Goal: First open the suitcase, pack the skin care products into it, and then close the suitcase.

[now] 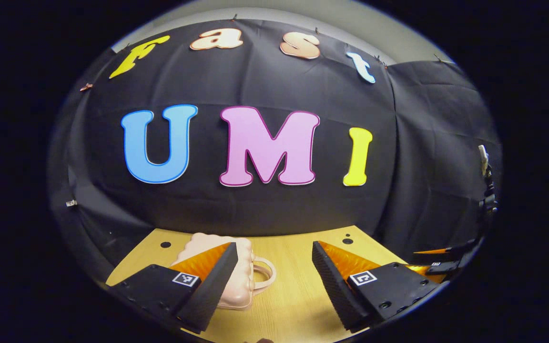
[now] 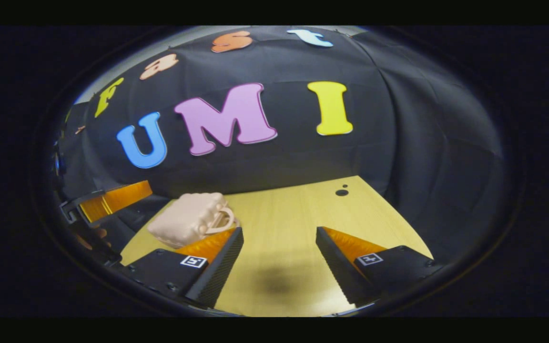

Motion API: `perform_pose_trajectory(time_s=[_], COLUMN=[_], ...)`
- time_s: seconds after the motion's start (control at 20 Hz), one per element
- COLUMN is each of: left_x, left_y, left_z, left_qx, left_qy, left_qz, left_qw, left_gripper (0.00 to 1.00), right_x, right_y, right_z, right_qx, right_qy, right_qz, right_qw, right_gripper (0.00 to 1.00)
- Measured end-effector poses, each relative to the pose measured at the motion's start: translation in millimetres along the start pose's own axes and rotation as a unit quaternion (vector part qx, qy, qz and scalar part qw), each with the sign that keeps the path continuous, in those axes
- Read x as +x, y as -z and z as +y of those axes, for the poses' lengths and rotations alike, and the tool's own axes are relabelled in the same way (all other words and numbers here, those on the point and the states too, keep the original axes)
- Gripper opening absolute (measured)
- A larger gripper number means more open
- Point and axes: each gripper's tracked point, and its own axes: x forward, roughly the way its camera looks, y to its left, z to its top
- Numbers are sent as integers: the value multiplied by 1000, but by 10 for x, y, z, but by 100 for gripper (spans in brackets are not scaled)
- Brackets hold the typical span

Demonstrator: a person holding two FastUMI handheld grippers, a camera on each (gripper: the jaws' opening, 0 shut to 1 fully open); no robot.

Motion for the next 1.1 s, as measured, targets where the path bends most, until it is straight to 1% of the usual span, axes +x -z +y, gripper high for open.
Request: perform_pose_trajectory(time_s=[0.15, 0.25, 0.4, 0.55, 0.85, 1.1], left_x=[-402, -544, -737, -783, -982, -1080], left_y=[-20, -48, -68, -44, -86, -103], left_z=[163, 292, 394, 442, 502, 460], left_qx=[-26, -30, -29, -27, 5, 4], left_qy=[-3, -8, -11, -10, -8, -5], left_qz=[-11, -22, -31, -24, -32, -39], left_qw=[1000, 999, 999, 999, 999, 999], left_gripper=[99, 99, 99, 99, 99, 99], right_x=[-266, -405, -509, -498, -528, -599], right_y=[-139, -220, -240, -216, -233, -207], right_z=[380, 585, 851, 946, 947, 1025], right_qx=[-34, -50, -55, -55, -50, -63], right_qy=[-26, -40, -58, -61, -53, -58], right_qz=[-38, -61, -75, -75, -78, -75], right_qw=[998, 996, 994, 994, 994, 994], right_gripper=[97, 97, 97, 98, 97, 97])
